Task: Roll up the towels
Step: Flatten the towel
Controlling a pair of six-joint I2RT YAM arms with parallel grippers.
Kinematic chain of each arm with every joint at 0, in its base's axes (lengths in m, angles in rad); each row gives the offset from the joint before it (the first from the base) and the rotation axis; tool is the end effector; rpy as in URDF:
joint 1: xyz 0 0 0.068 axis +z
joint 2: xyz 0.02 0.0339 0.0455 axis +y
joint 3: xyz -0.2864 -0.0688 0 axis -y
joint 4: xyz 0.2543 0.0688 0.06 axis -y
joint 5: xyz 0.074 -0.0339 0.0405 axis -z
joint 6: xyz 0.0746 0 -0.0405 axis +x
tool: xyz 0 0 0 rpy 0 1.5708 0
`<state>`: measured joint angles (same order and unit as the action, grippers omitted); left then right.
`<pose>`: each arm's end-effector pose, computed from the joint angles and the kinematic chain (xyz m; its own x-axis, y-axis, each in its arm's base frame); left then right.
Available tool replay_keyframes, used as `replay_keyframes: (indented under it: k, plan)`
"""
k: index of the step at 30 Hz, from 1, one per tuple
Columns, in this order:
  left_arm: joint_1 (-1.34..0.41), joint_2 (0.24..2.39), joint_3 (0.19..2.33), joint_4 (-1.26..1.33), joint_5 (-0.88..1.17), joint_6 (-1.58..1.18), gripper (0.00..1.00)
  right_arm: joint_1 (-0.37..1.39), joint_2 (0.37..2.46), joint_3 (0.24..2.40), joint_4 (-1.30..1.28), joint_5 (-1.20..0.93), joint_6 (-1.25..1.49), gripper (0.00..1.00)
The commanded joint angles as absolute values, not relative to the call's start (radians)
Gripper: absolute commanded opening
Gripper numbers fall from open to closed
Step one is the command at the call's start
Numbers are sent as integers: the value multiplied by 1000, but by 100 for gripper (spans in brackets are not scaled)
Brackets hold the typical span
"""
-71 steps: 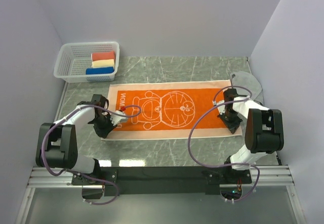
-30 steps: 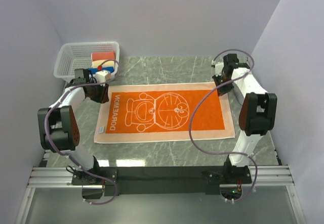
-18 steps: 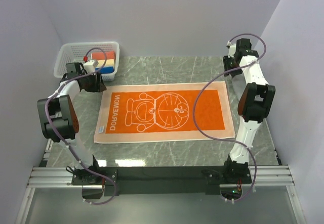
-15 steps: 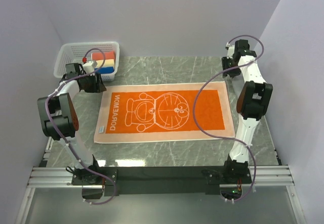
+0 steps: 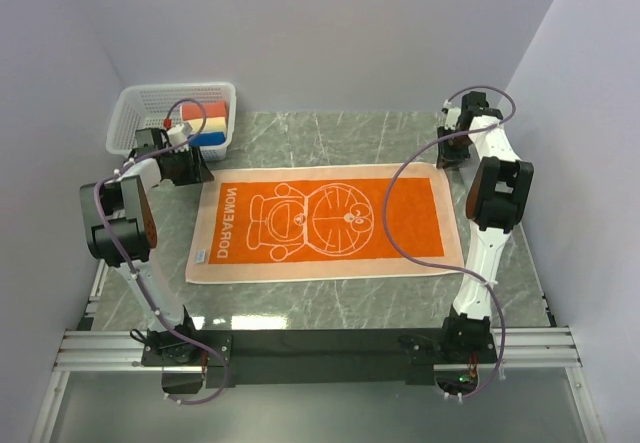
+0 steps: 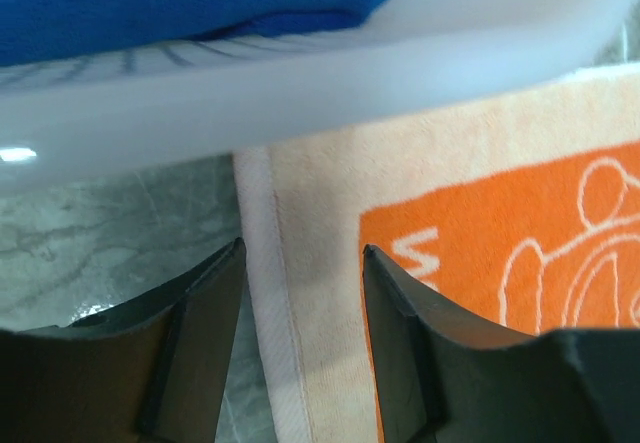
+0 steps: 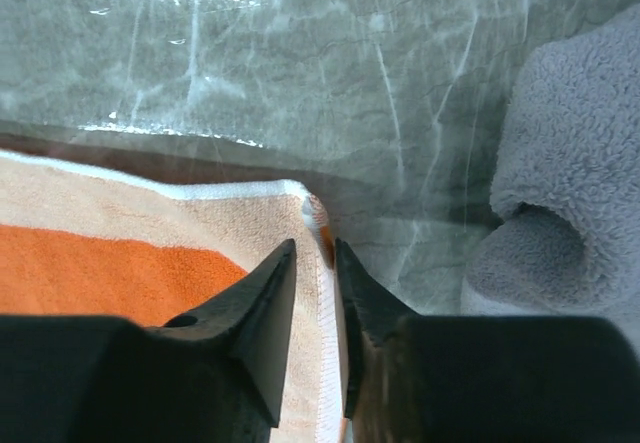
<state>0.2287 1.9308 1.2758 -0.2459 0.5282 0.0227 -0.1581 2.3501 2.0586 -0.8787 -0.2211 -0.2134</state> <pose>0.4420 0.0643 0.1657 -0.7608 -0.1570 -0.6297 0.1263 0.9160 -0.3809 0.5352 -0.0688 0.1665 -0.9034 -0.0652 -0.4239 -0.1250 0.9855 0.1148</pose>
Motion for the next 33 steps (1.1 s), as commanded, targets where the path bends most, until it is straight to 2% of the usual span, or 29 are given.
replay_keyframes:
  k: [1, 7, 18, 22, 33]
  plan:
    - [227, 1936, 1298, -149, 483, -51, 56, -164, 2345, 2088, -891, -248, -222, 28]
    - [229, 1934, 1264, -45, 450, -75, 54, -164, 2361, 2108, -897, -244, -227, 18]
    - [227, 2020, 1341, -103, 434, -71, 52, -164, 2365, 2131, -908, -239, -236, 7]
    - [215, 2059, 1385, -149, 442, -71, 53, -164, 2372, 2138, -916, -238, -238, 0]
    - [181, 2129, 1408, -169, 380, -135, 49, -164, 2368, 2143, -922, -239, -250, 0]
